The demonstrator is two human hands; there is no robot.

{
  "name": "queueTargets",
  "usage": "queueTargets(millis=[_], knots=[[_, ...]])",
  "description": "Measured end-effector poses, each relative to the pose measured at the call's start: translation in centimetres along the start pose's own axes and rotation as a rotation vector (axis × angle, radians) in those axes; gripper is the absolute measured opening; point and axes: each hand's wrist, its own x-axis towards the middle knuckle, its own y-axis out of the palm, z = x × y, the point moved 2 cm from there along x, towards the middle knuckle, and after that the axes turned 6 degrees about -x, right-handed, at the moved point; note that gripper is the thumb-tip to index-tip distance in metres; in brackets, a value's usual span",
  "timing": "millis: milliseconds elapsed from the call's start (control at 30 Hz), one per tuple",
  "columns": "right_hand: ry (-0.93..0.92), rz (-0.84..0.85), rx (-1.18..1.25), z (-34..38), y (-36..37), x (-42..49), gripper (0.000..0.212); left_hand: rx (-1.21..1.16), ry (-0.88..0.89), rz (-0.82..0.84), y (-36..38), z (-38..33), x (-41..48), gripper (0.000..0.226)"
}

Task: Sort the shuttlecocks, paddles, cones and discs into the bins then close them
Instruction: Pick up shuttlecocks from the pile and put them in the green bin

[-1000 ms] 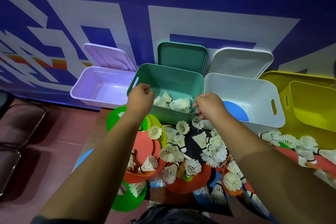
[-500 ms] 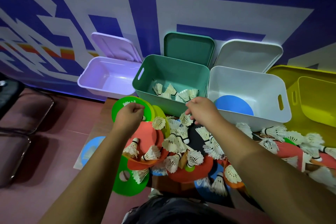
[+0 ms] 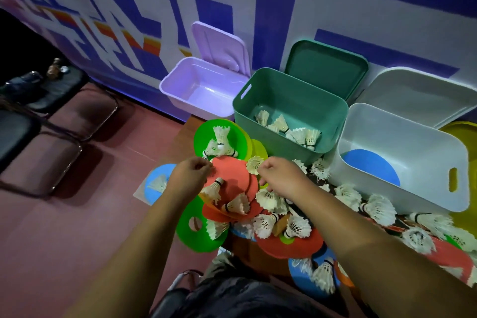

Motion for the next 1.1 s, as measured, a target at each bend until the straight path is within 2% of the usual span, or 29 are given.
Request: queueTargets(millis=[267,500,600,667,800,967,1100], knots=[[-0.052,0.043,-0.088,1.5,2.8,2.4,0.017,0.004,-0.086,-0.087,-1.0,3.2,0.7,0.014],[-0.109,0.104,-0.197,3.2,6.4,4.9,0.013,0.045,-0.112,-0.103,-0.2,4.4,2.2,0.041],[-0.167,0.135,-0.296,3.6,8.2,5.7,0.013,0.11,-0.12,-0.108,0.1,4.6,2.9,0.041],[-0.206,0.138,-0.406,3.9,9.2,6.0,0.019,0.145,-0.103,-0.097,0.1,4.7,3.6,0.036],[-0.292,0.146,-0.562,4.4,11.2,6.5,0.044,0.218,-0.064,-0.057,-0.1,4.9,4.9,0.035],[-0.306,0.188,-0.684,4.4,12.9,7.1,0.038,0.234,-0.076,-0.042,-0.3,4.7,5.9,0.038],[-0.299,0.203,-0.719,4.6,13.4,7.3,0.039,0.16,-0.1,-0.082,-0.7,4.6,6.1,0.042]])
